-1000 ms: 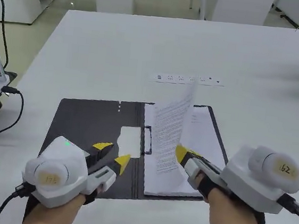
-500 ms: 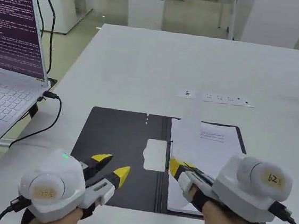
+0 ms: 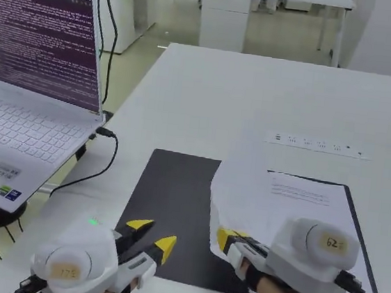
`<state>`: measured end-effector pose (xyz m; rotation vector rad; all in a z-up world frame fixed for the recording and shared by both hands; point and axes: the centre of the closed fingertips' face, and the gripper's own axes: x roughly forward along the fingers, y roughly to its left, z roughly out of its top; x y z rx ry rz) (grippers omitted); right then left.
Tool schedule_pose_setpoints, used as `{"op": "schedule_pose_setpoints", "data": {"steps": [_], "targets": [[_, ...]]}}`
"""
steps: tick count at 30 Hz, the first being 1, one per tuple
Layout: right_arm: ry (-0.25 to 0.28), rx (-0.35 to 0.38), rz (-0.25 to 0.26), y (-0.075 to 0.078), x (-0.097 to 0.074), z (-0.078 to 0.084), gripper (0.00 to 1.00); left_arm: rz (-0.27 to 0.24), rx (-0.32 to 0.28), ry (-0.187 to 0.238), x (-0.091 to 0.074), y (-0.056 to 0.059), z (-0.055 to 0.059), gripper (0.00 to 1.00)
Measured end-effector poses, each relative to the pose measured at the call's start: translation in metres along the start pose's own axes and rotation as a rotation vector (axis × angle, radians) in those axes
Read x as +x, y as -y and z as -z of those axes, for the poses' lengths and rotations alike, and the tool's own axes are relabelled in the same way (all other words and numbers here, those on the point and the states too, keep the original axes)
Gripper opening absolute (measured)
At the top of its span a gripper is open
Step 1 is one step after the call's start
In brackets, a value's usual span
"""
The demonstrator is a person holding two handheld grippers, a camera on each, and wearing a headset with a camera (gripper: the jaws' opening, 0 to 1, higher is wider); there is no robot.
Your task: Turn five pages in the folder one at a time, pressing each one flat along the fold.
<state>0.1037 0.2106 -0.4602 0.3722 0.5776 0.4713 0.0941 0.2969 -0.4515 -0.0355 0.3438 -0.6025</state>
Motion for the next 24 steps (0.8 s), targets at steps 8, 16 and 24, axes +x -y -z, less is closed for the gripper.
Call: {"op": "schedule_pose_setpoints", "data": {"steps": [8, 16, 24], "targets": [[-0.071, -0.016, -0.024, -0.014, 0.024, 0.022, 0.00, -0.028, -0.021, -0.009, -0.008, -0.012, 0.006, 0.26], [-0.149, -0.032, -0.038, -0.024, 0.046, 0.046, 0.00, -0.028, -0.031, -0.029, -0.007, -0.016, 0.014, 0.25], [-0.216, -0.046, -0.027, -0.022, 0.065, 0.069, 0.00, -0.025, -0.036, -0.064, -0.007, -0.017, 0.025, 0.25]]}}
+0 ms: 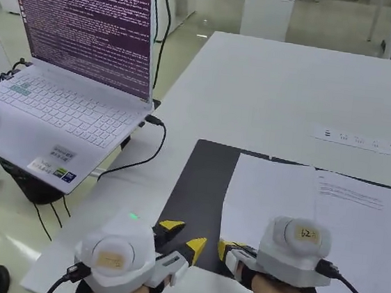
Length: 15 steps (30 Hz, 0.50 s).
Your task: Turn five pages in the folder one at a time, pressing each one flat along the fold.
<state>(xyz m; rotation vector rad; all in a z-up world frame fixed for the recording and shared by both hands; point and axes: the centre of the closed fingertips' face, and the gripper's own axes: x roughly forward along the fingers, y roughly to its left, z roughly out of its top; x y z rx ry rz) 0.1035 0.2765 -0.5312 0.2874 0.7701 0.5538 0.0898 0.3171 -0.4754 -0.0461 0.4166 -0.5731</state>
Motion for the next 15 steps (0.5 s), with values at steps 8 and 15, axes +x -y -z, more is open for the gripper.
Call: {"op": "schedule_pose_setpoints", "data": {"steps": [8, 15], "targets": [[-0.040, 0.005, 0.017, 0.005, 0.018, 0.015, 0.00, -0.008, 0.000, -0.031, -0.002, -0.006, 0.007, 0.24], [-0.043, 0.020, 0.027, 0.008, 0.021, 0.021, 0.00, -0.001, 0.000, -0.051, 0.002, -0.009, 0.014, 0.24]]}}
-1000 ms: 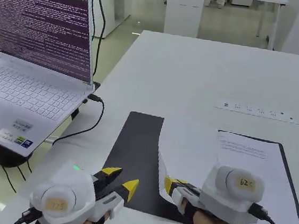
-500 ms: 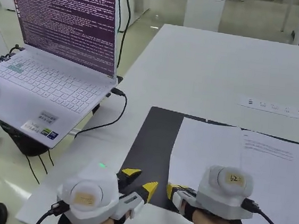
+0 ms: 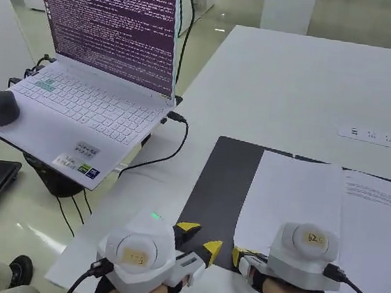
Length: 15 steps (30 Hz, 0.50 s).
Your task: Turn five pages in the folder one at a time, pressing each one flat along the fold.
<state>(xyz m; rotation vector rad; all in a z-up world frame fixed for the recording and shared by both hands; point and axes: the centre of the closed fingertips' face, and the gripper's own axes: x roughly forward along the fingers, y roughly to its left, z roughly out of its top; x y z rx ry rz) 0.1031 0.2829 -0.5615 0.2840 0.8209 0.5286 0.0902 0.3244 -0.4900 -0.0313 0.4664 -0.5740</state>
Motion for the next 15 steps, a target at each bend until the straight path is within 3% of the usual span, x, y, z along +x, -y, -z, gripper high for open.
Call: {"op": "schedule_pose_setpoints", "data": {"steps": [6, 11, 15], "targets": [[0.020, -0.019, -0.038, -0.007, -0.002, 0.000, 0.06, 0.000, 0.000, -0.018, 0.005, -0.001, 0.004, 0.25], [0.068, -0.065, -0.073, -0.015, -0.020, -0.007, 0.11, 0.002, -0.007, -0.018, 0.015, 0.003, 0.004, 0.24], [0.095, -0.091, -0.055, -0.002, -0.038, -0.010, 0.10, 0.007, -0.010, -0.024, 0.028, 0.006, 0.007, 0.22]]}}
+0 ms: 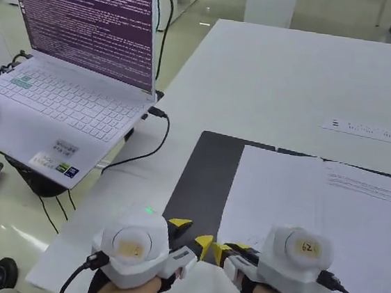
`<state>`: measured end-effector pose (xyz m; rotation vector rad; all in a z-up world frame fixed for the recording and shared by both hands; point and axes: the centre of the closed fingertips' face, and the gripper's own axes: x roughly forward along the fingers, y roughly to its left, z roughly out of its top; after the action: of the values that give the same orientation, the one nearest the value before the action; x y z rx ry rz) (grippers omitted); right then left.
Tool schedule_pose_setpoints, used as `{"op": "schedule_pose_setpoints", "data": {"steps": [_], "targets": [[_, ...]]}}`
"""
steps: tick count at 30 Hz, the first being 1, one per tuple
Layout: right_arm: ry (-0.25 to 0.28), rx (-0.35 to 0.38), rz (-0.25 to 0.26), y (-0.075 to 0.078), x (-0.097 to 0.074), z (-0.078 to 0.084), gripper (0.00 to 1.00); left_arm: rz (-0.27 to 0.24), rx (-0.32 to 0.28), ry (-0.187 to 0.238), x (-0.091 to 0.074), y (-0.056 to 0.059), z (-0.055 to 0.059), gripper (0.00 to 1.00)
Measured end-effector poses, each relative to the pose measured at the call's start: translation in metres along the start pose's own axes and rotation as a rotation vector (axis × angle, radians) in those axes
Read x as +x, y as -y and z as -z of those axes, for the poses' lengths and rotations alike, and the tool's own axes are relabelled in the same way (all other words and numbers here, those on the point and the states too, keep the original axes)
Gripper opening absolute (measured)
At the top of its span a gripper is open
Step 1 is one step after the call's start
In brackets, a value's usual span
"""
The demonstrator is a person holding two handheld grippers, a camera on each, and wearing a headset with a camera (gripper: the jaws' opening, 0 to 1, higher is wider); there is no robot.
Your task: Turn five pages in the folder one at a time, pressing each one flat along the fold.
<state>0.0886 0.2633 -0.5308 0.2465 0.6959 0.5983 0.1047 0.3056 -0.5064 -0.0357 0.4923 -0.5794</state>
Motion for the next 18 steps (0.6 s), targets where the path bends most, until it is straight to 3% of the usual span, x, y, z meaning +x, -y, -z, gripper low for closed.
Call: {"op": "schedule_pose_setpoints", "data": {"steps": [6, 11, 13, 15, 18], "targets": [[0.041, 0.025, 0.058, 0.038, -0.026, -0.011, 0.09, 0.035, 0.035, -0.031, 0.024, 0.020, 0.007, 0.23], [0.079, 0.023, 0.093, 0.059, -0.038, -0.025, 0.08, 0.061, 0.092, -0.084, 0.040, 0.032, 0.019, 0.22], [0.085, 0.025, 0.097, 0.066, -0.041, -0.030, 0.08, 0.065, 0.111, -0.094, 0.044, 0.033, 0.022, 0.23], [0.089, 0.019, 0.102, 0.072, -0.042, -0.034, 0.07, 0.078, 0.154, -0.135, 0.046, 0.034, 0.030, 0.22], [0.100, 0.023, 0.113, 0.083, -0.044, -0.040, 0.06, 0.066, 0.134, -0.149, 0.049, 0.029, 0.034, 0.22]]}}
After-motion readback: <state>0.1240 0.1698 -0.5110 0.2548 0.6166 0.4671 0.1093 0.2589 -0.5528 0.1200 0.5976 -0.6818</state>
